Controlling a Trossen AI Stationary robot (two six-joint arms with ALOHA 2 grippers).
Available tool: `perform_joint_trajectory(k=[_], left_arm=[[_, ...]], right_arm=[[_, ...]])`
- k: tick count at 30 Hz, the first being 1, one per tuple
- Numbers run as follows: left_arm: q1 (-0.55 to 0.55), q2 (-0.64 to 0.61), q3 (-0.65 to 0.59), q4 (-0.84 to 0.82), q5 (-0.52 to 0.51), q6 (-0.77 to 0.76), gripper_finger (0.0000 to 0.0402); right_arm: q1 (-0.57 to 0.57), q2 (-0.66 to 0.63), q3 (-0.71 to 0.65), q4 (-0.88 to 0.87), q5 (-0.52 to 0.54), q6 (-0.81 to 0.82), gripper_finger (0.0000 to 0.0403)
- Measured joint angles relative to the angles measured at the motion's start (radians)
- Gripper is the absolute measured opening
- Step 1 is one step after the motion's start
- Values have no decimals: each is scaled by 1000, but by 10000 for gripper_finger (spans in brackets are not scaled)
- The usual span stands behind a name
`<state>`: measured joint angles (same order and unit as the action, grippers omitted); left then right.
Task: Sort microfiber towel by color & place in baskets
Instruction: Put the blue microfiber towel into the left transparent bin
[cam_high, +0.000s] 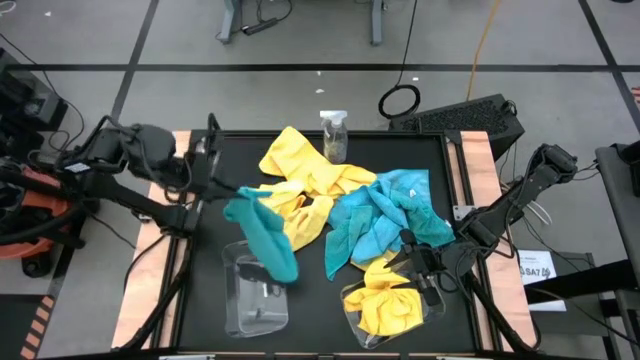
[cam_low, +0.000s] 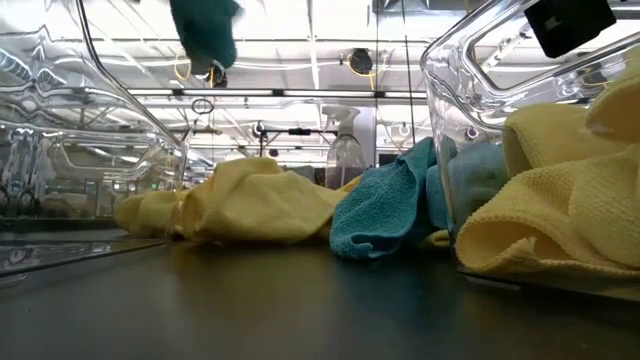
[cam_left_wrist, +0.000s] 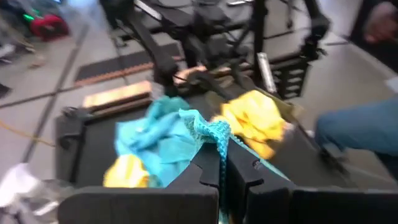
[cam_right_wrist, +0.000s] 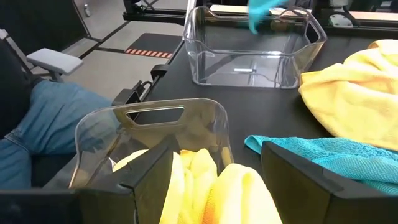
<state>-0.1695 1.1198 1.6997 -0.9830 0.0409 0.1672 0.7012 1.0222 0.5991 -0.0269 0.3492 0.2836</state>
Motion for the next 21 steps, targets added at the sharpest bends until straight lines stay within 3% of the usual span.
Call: perform_joint_trajectory(k=[21], left_arm=[[-267, 37, -53, -145, -29, -217, 0]], right_arm=[[-22, 0, 0, 0, 13, 8, 238]])
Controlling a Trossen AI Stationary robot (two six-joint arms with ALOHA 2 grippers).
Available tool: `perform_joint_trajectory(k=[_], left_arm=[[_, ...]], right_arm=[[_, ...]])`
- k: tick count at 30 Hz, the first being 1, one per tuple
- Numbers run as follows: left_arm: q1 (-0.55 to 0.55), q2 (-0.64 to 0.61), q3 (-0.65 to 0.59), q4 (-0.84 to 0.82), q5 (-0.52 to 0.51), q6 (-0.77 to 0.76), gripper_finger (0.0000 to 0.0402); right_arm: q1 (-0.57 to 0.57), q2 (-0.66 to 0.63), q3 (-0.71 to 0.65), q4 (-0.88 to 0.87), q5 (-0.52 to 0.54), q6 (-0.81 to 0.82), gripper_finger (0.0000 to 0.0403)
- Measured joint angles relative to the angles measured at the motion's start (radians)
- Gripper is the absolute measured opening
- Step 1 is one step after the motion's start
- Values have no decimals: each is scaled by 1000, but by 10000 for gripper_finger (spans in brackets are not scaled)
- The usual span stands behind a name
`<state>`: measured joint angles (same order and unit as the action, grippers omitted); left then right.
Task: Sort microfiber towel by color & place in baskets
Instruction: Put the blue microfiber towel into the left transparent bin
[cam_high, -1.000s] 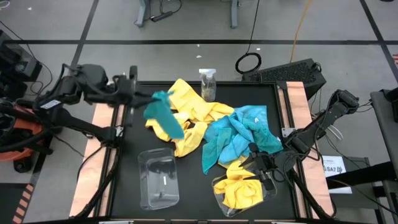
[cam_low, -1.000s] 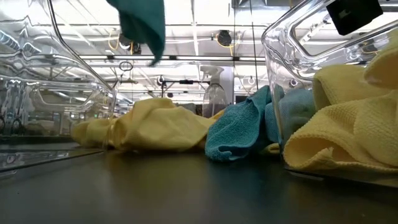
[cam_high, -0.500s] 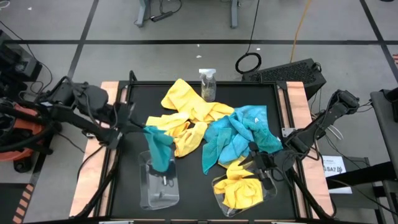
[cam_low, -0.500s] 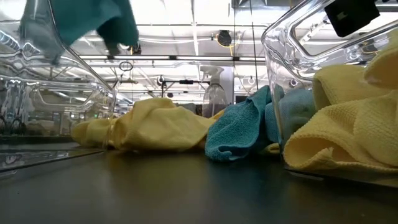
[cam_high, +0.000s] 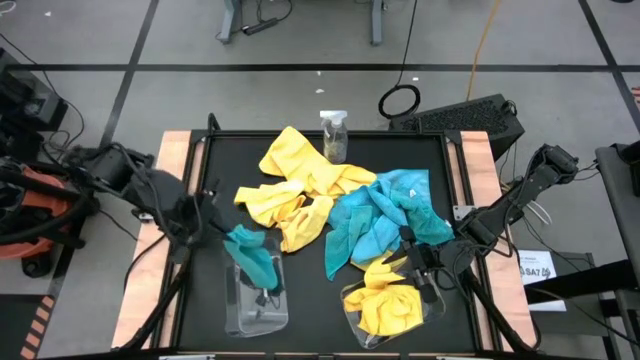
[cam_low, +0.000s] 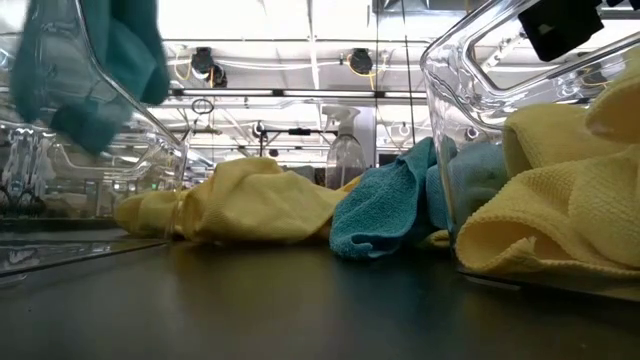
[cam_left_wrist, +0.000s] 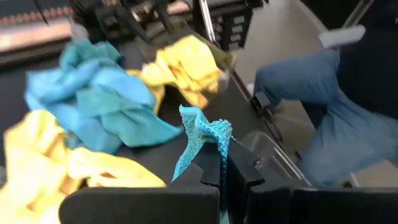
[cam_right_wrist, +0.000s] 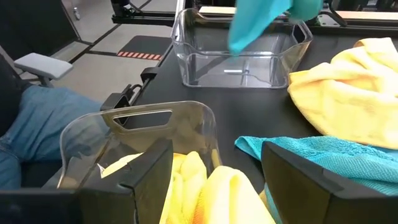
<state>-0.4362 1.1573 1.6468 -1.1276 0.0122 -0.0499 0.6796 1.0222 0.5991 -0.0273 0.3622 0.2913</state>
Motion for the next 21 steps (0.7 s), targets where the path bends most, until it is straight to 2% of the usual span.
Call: perform_joint_trajectory(k=[10, 21], left_arm=[[-103, 55, -143, 44, -24, -50, 0], [-165, 74, -378, 229, -28, -107, 0]], right_arm=[[0, 0, 0, 0, 3, 0, 238], [0, 0, 0, 0, 3, 4, 238]])
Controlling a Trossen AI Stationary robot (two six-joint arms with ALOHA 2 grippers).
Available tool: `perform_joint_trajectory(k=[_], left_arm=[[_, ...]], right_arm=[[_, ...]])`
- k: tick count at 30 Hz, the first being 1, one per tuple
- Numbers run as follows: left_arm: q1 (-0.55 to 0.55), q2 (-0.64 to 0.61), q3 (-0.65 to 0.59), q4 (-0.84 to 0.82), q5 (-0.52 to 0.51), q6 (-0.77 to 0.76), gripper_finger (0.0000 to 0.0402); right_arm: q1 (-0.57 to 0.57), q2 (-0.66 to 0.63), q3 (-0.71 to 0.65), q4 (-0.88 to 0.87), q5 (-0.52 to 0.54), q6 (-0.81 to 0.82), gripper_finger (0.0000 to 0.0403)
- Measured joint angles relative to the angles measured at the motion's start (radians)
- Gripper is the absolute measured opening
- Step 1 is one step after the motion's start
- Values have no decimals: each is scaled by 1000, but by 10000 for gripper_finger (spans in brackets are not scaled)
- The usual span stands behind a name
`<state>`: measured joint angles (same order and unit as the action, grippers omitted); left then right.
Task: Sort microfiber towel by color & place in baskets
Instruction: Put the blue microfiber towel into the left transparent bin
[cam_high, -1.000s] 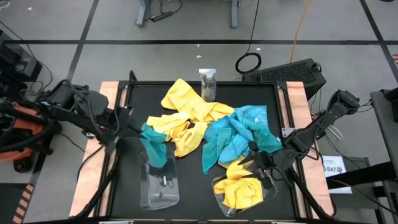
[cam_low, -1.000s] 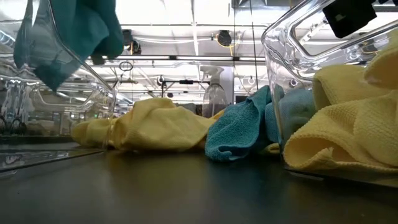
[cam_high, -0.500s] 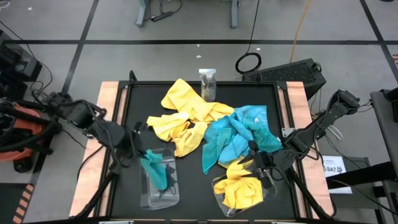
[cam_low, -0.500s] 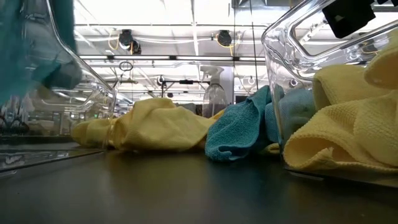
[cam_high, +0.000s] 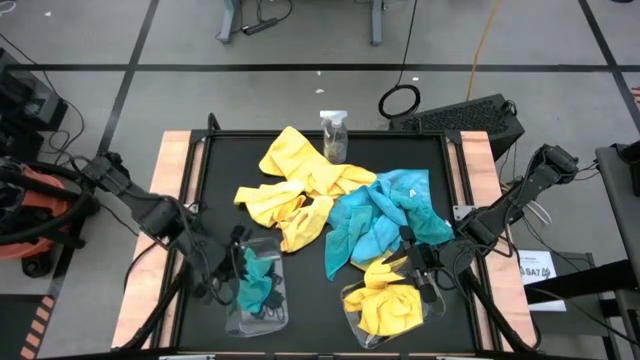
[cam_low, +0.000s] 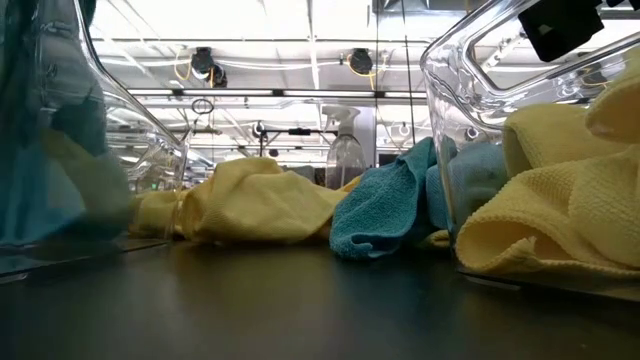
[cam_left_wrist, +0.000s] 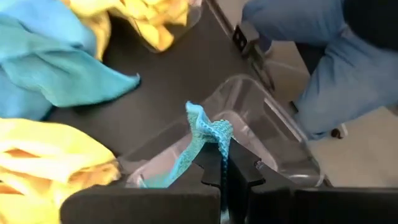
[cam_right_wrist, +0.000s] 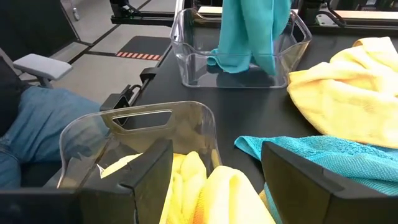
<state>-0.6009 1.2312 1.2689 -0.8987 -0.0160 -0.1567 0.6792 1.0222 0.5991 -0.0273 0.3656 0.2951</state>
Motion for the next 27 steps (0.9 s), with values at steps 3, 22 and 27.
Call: perform_joint_trajectory(k=[3, 22, 27], left_arm=[[-17, 0, -81, 51, 1, -44, 0], [-42, 56, -492, 341, -69, -178, 12], [-42, 141, -493, 359, -90, -146, 13]], right_arm=[[0, 0, 0, 0, 0, 0, 238], [0, 0, 0, 1, 1, 22, 238], [0, 0, 0, 0, 4, 26, 238]])
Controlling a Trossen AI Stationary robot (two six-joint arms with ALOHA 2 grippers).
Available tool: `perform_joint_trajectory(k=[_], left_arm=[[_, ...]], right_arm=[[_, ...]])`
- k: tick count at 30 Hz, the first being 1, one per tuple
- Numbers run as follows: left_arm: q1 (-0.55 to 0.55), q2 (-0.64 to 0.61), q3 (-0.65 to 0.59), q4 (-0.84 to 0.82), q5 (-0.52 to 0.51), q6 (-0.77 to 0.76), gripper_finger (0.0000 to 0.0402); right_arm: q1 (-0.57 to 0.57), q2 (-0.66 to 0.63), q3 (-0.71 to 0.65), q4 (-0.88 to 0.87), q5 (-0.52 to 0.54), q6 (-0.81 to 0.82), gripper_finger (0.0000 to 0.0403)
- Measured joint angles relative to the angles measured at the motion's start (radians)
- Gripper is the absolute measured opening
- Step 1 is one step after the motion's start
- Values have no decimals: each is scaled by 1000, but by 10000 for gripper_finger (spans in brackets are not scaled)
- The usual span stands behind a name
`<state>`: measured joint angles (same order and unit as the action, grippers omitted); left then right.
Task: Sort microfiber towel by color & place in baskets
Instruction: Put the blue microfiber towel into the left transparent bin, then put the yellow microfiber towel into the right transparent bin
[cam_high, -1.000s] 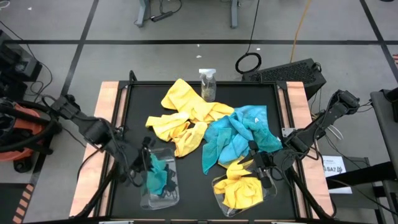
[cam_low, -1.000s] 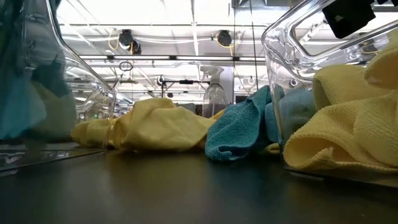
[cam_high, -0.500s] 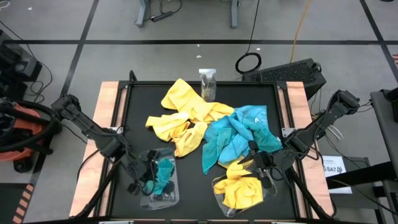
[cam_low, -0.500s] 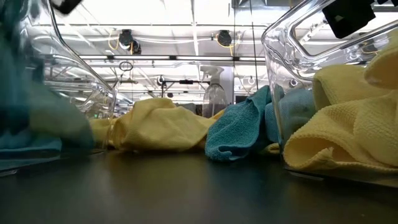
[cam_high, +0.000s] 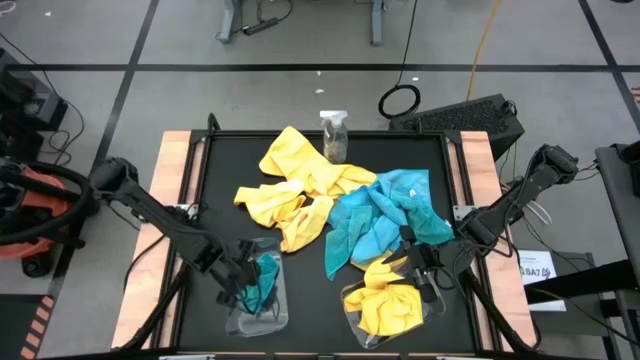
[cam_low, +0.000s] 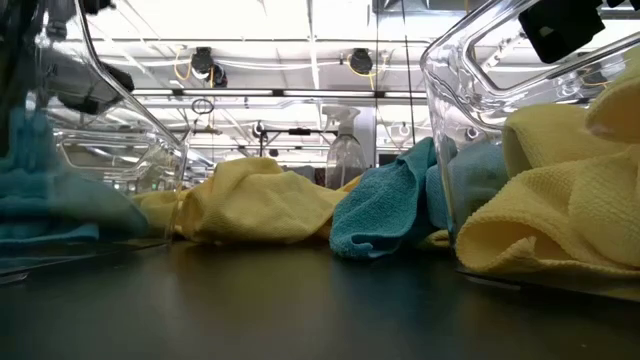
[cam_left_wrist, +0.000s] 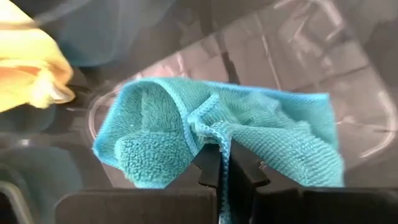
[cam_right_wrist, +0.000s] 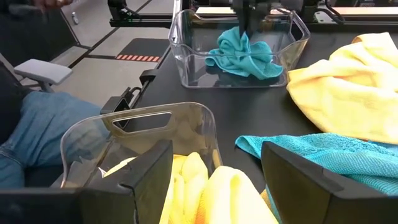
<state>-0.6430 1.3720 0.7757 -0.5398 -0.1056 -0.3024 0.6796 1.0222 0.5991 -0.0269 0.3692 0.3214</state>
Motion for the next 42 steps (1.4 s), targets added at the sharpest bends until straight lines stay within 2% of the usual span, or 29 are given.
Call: perform_joint_trajectory(k=[7, 14, 17, 25, 29, 33, 42], left_arm=[[0, 131, 0, 21, 18, 20, 15], [1, 166, 5, 50, 37, 20, 20], [1, 160, 3, 56, 39, 19, 44], [4, 124, 2, 40, 34, -25, 158], [15, 86, 44, -12, 42, -33, 197], [16, 35, 81, -35, 42, -32, 213], [15, -76, 157, -106, 44, -31, 215]], right_arm=[[0, 0, 0, 0, 1, 0, 238], [0, 0, 0, -1, 1, -2, 238], [0, 0, 0, -1, 1, -3, 238], [0, 0, 0, -1, 1, -4, 238], [0, 0, 0, -2, 1, -4, 238], [0, 0, 0, -2, 0, -4, 238], [0, 0, 0, -5, 0, -12, 238]])
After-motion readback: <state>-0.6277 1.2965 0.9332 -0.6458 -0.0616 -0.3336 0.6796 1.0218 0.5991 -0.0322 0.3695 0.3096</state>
